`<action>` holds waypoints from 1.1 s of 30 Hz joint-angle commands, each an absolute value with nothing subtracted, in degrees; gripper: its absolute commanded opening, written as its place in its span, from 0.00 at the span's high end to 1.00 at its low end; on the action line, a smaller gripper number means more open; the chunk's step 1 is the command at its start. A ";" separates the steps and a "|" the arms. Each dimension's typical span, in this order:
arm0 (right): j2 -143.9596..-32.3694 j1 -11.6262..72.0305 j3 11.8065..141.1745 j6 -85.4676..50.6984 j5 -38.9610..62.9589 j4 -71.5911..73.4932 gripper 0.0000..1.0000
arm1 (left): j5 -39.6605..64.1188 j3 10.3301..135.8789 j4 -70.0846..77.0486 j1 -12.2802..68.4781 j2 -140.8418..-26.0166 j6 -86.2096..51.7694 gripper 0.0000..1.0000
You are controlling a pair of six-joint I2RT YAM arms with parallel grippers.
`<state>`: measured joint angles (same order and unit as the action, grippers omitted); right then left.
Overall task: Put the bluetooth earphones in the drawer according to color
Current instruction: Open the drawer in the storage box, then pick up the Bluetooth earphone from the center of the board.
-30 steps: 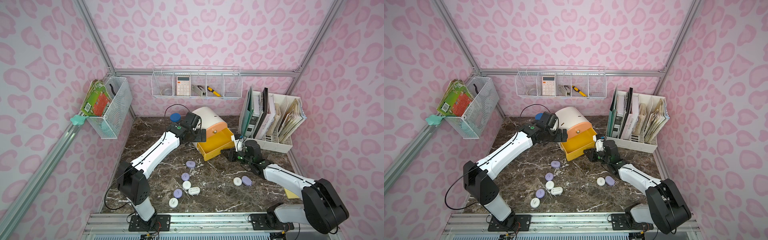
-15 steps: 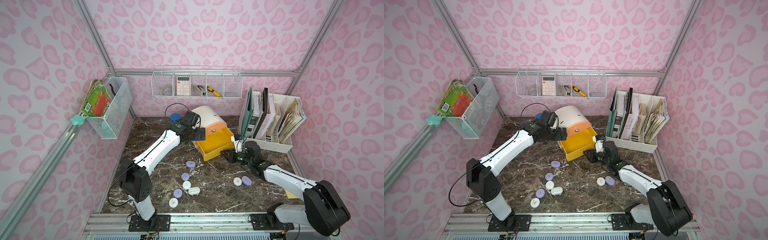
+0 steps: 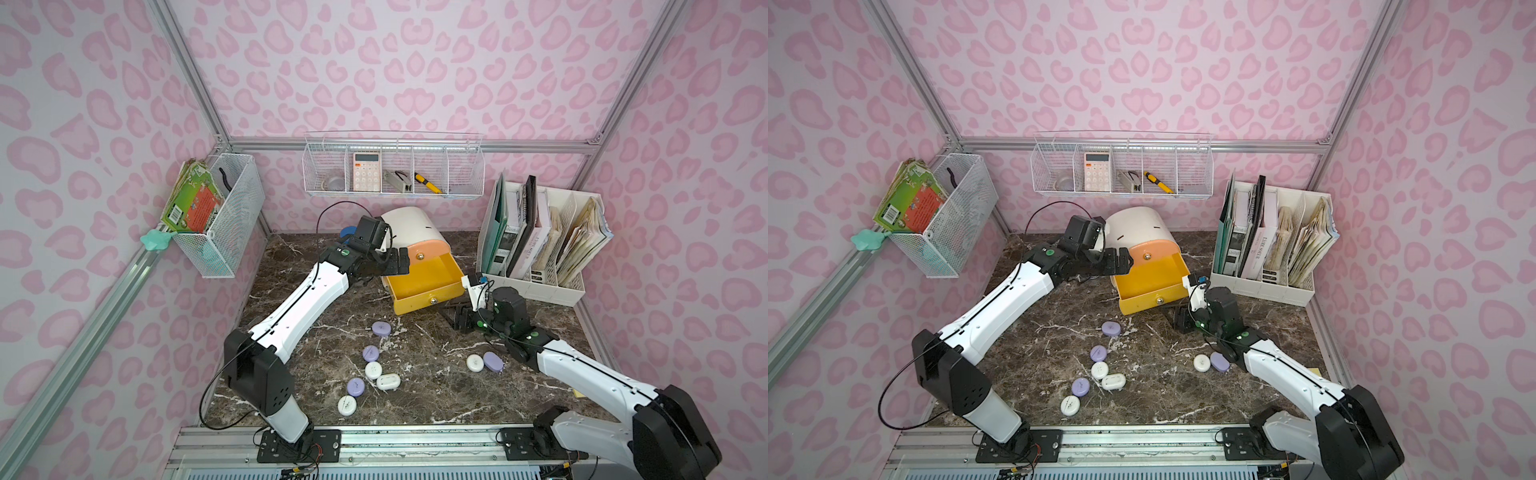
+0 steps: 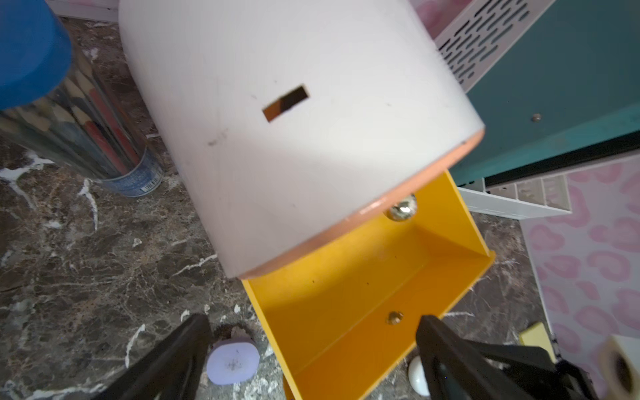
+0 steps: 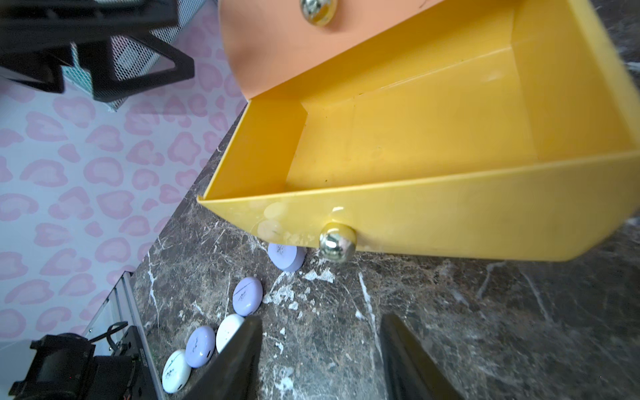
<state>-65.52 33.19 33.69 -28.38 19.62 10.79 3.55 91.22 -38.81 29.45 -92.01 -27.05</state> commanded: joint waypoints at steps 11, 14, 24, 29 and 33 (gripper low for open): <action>-61.81 50.34 27.25 -18.98 10.54 11.06 0.39 | -1.35 66.71 -40.55 29.86 -70.05 -33.89 0.01; -63.35 53.28 26.37 -17.13 10.81 12.86 0.38 | -5.47 62.00 -44.24 29.82 -66.35 -37.22 0.01; -74.81 60.91 27.45 -7.31 14.54 21.22 0.27 | -10.54 48.05 -48.81 28.67 -55.35 -45.85 0.01; -82.17 65.54 31.06 -0.97 12.41 20.66 0.21 | -10.96 43.32 -50.07 27.50 -51.27 -48.67 0.01; -88.14 67.16 34.68 1.65 11.20 19.62 0.15 | -11.43 40.91 -50.43 26.90 -49.16 -49.37 0.01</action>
